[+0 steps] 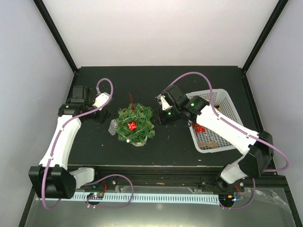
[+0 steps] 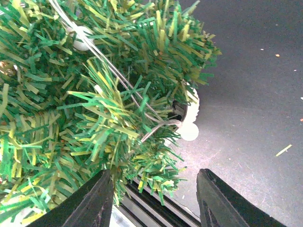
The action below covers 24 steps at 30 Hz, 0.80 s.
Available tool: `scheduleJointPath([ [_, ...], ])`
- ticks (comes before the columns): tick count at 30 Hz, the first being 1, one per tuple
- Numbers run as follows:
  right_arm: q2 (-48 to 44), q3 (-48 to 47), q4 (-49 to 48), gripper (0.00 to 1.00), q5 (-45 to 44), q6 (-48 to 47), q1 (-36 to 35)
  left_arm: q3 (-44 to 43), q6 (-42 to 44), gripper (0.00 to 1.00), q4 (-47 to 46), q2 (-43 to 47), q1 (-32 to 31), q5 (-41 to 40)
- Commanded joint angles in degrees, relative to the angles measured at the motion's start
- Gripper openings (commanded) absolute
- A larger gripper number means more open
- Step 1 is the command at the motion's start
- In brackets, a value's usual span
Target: Decorate the small christmas tree
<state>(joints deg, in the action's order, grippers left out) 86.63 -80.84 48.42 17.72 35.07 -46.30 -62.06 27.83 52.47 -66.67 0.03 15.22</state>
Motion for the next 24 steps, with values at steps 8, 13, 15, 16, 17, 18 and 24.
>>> scheduleJointPath([
  [8,-6.57,2.35,6.33,0.52,-11.04,1.55,8.29,0.41,-0.51,0.54,1.52,1.32,0.64,-0.57],
  [13,-8.03,7.8,7.84,0.53,-12.55,0.05,18.81,-0.13,-1.51,0.54,2.27,1.49,0.57,-0.2],
  [15,-6.98,9.88,7.89,0.54,-13.39,-1.19,21.78,-0.33,-2.4,0.54,2.58,1.52,0.55,0.12],
  [16,-6.08,10.75,7.87,0.54,-13.37,-1.78,23.03,-0.34,-2.74,0.54,2.82,1.4,0.51,0.33],
  [17,-5.28,11.7,7.5,0.53,-13.26,-1.99,24.26,-0.34,-2.98,0.54,3.3,1.35,0.46,0.45],
  [18,-4.63,13.51,6.82,0.54,-13.24,-1.91,25.43,-0.42,-3.11,0.54,3.72,1.22,0.41,0.51],
  [24,-3.12,22.05,-0.07,0.53,-12.7,1.29,33.2,-0.34,-3.2,0.54,6.2,0.92,0.2,0.32],
])
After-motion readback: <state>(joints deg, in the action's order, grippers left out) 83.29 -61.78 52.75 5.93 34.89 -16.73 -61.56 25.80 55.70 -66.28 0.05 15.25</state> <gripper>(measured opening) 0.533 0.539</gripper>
